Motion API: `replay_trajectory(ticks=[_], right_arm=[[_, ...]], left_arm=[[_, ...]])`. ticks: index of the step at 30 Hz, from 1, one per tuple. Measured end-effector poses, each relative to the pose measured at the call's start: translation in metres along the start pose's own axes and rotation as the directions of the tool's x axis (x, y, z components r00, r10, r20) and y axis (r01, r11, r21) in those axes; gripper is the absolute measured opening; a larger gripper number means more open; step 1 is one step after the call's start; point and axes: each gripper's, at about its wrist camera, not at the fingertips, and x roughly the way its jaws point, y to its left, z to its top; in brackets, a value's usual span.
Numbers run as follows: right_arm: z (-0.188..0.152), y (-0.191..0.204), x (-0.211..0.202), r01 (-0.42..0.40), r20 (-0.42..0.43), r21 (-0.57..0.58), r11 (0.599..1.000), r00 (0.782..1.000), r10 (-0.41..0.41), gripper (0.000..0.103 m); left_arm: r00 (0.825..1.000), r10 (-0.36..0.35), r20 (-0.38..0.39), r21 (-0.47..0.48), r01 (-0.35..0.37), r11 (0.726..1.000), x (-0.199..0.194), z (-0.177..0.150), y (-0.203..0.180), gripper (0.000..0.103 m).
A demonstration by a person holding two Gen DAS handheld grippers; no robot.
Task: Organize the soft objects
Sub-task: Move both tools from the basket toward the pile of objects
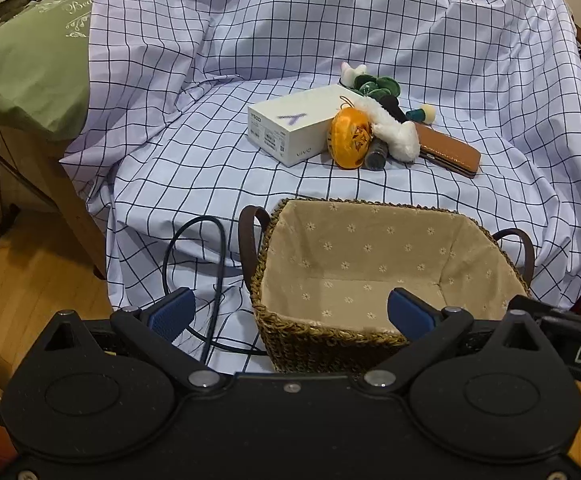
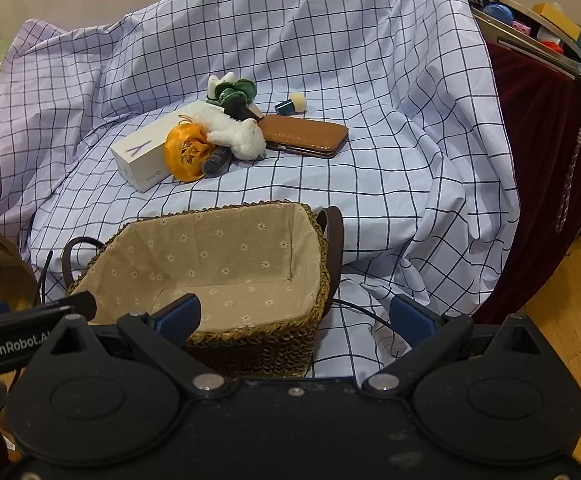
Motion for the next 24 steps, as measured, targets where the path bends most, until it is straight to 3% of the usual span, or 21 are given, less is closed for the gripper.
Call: replay_trajectory(ticks=[5,12,24], right_arm=[[0.002,-0.003,0.007,0.006,-0.008,0.017,1.000,1.000,-0.005,0.095],[0.009,0.000,0.011,-0.031,0.027,0.019,0.999,0.999,0.030,0.094],[0.052,0.000,0.049,-0.043,-0.012,0.031,0.999,0.999,0.043,0.095]], left_arm=[[0.999,0.023,0.022,0.011,-0.023,1.000,0.001,0.003,-0.003,0.099],[0.999,0.022,0.027,0.014,-0.022,1.000,0.006,0.014,-0.001,0.098],[0.999,-0.049,-0.015,0.050,0.050,0.998,0.031,0.041,-0.005,0.098]])
